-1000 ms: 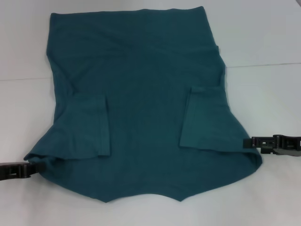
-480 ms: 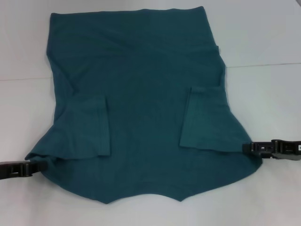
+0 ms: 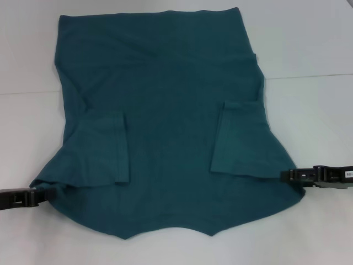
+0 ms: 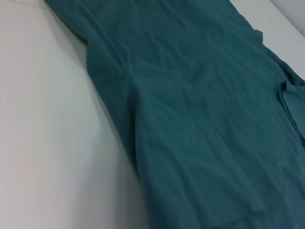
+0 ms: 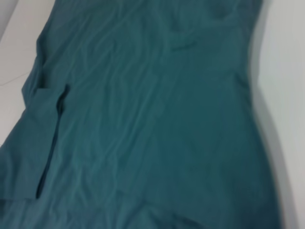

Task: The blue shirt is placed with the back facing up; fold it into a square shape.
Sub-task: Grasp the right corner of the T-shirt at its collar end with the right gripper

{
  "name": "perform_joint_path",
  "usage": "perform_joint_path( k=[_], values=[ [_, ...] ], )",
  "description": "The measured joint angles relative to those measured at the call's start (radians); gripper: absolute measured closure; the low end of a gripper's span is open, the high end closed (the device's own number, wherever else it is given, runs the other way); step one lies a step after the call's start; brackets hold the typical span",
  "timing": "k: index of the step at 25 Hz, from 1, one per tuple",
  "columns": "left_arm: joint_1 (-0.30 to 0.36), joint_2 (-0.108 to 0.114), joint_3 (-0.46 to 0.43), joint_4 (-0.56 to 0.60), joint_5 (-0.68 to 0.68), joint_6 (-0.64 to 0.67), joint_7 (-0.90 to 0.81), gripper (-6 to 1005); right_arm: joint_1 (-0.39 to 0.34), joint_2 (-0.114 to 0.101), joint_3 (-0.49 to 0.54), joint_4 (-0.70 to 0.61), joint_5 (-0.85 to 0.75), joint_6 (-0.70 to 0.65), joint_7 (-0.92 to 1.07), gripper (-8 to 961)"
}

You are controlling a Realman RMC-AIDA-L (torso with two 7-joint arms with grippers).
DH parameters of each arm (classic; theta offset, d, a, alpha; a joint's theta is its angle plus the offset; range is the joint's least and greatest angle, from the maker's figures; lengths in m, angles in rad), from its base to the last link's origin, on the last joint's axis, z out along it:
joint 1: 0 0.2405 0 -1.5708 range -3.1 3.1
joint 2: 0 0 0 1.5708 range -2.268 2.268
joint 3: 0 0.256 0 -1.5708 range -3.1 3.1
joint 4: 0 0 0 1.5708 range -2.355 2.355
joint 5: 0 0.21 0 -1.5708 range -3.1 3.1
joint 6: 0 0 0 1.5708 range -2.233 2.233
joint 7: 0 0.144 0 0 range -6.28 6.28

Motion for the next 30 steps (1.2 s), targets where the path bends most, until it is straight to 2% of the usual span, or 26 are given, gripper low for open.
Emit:
perform_joint_path(
  k=[11, 18, 30],
  values=[
    [-0.003, 0.000, 0.000, -0.001, 0.000, -0.003, 0.004, 969, 0.038, 0.020, 0.001, -0.007, 0.003, -0.032, -0.008, 37],
    [-0.004, -0.001, 0.000, -0.003, 0.000, -0.009, 0.005, 966, 0.037, 0.020, 0.013, -0.041, 0.007, -0.042, -0.009, 38],
    [-0.004, -0.005, 0.000, -0.004, -0.001, -0.011, 0.005, 961, -0.014, -0.015, 0.040, -0.050, 0.002, -0.044, 0.010, 37]
  ],
)
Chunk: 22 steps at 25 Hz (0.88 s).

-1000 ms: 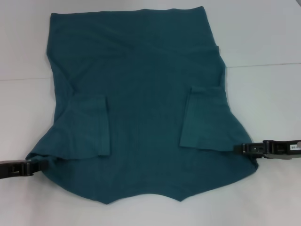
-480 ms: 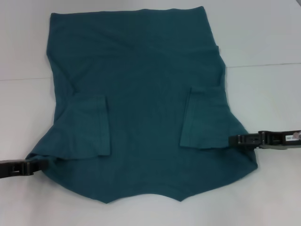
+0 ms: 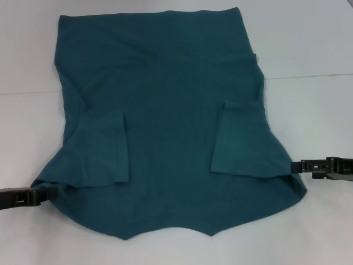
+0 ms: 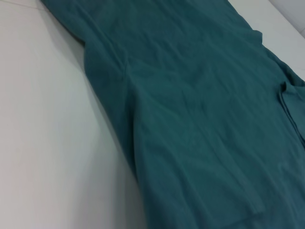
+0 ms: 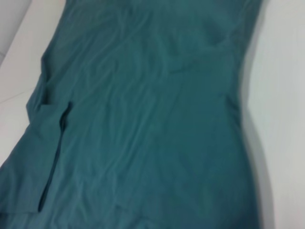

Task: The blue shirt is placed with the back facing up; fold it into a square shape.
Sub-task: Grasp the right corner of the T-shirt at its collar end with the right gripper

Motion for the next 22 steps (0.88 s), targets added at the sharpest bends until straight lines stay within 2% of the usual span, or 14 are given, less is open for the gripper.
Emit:
perform_joint_path(
  k=[5, 11, 22],
  values=[
    [0.000, 0.000, 0.000, 0.000, -0.001, 0.000, 0.000, 959, 0.004, -0.001, -0.012, 0.006, -0.004, 0.005, 0.003, 37],
    [0.000, 0.000, 0.000, 0.000, -0.003, 0.000, 0.001, 957, 0.015, 0.011, -0.015, 0.010, -0.028, 0.009, 0.004, 38],
    [0.001, 0.000, 0.002, 0.000, -0.010, 0.000, 0.002, 953, 0.010, 0.014, -0.015, 0.012, -0.040, 0.014, 0.007, 41]
  ],
)
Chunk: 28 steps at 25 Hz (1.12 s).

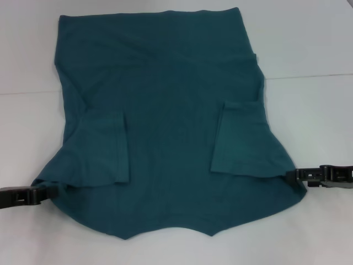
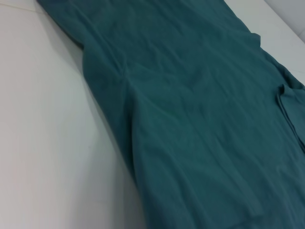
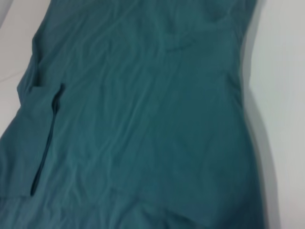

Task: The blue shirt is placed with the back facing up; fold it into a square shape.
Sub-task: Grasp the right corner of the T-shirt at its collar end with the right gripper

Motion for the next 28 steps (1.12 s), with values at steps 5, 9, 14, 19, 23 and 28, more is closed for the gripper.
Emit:
perform_joint_path(
  k=[5, 9, 14, 19, 23, 28],
  values=[
    [0.000, 0.000, -0.001, 0.000, 0.000, 0.000, 0.001, 951, 0.003, 0.006, 0.000, 0.000, -0.022, 0.015, 0.007, 42],
    [0.000, 0.002, -0.002, 0.000, 0.000, 0.000, 0.002, 949, 0.008, 0.009, 0.001, 0.000, -0.027, 0.017, 0.008, 42],
    [-0.001, 0.002, -0.002, 0.000, 0.000, 0.000, 0.002, 947, 0.015, 0.011, 0.001, 0.000, -0.027, 0.019, 0.009, 43],
    [-0.001, 0.003, -0.003, 0.000, -0.001, 0.000, 0.002, 945, 0.023, 0.013, 0.000, 0.000, -0.028, 0.021, 0.009, 42],
    [-0.001, 0.003, -0.003, 0.000, -0.002, 0.000, 0.002, 943, 0.023, 0.014, 0.000, -0.001, -0.028, 0.021, 0.010, 42],
    [-0.001, 0.003, -0.003, 0.000, -0.002, 0.000, 0.002, 941, 0.021, 0.012, 0.000, -0.001, -0.028, 0.020, 0.010, 42]
  ],
)
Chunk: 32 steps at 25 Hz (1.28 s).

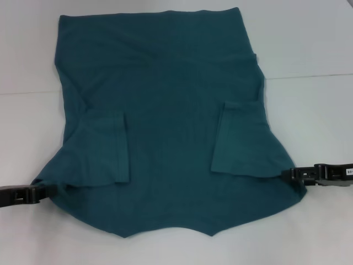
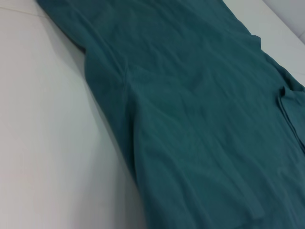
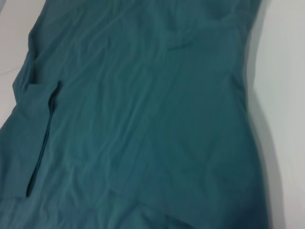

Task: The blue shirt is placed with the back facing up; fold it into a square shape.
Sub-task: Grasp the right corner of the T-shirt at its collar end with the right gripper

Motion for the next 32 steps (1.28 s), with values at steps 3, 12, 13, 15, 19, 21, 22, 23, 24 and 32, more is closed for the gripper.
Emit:
perform_joint_path(
  k=[3, 12, 13, 15, 19, 21, 22, 23, 24, 32],
  values=[
    [0.000, 0.000, 0.000, 0.000, 0.000, 0.000, 0.000, 940, -0.003, -0.001, 0.000, 0.000, 0.000, 0.000, 0.001, 42],
    [-0.001, 0.000, 0.000, 0.000, 0.000, -0.002, 0.000, 937, -0.001, 0.001, -0.001, 0.001, -0.015, 0.001, 0.006, 41],
    [-0.001, 0.000, 0.000, 0.000, 0.000, -0.002, 0.000, 936, -0.001, 0.001, -0.001, 0.000, -0.020, 0.001, 0.008, 41],
    [-0.002, 0.000, 0.000, 0.000, 0.000, -0.002, 0.000, 935, 0.001, 0.003, -0.001, -0.004, -0.025, 0.002, 0.011, 41],
    [-0.002, 0.000, 0.000, 0.000, 0.000, -0.002, 0.000, 934, 0.002, 0.005, 0.000, -0.007, -0.023, -0.006, 0.011, 41],
    [-0.002, -0.001, 0.000, 0.000, 0.000, -0.002, 0.000, 933, 0.002, 0.005, 0.000, -0.008, -0.022, -0.007, 0.011, 41],
    [-0.002, -0.001, 0.000, 0.000, 0.000, -0.002, 0.000, 933, 0.002, 0.005, 0.001, -0.009, -0.022, -0.007, 0.011, 41],
    [-0.002, -0.001, 0.000, 0.000, -0.001, -0.002, 0.000, 932, 0.003, 0.005, 0.001, -0.009, -0.022, -0.007, 0.012, 41],
    [-0.002, -0.001, 0.000, 0.000, -0.001, -0.002, 0.000, 932, 0.003, 0.005, 0.000, -0.009, -0.022, -0.007, 0.012, 41],
    [-0.002, 0.000, 0.000, 0.001, -0.003, -0.002, 0.000, 929, 0.005, 0.005, -0.001, -0.010, -0.025, -0.007, 0.013, 42]
  ],
)
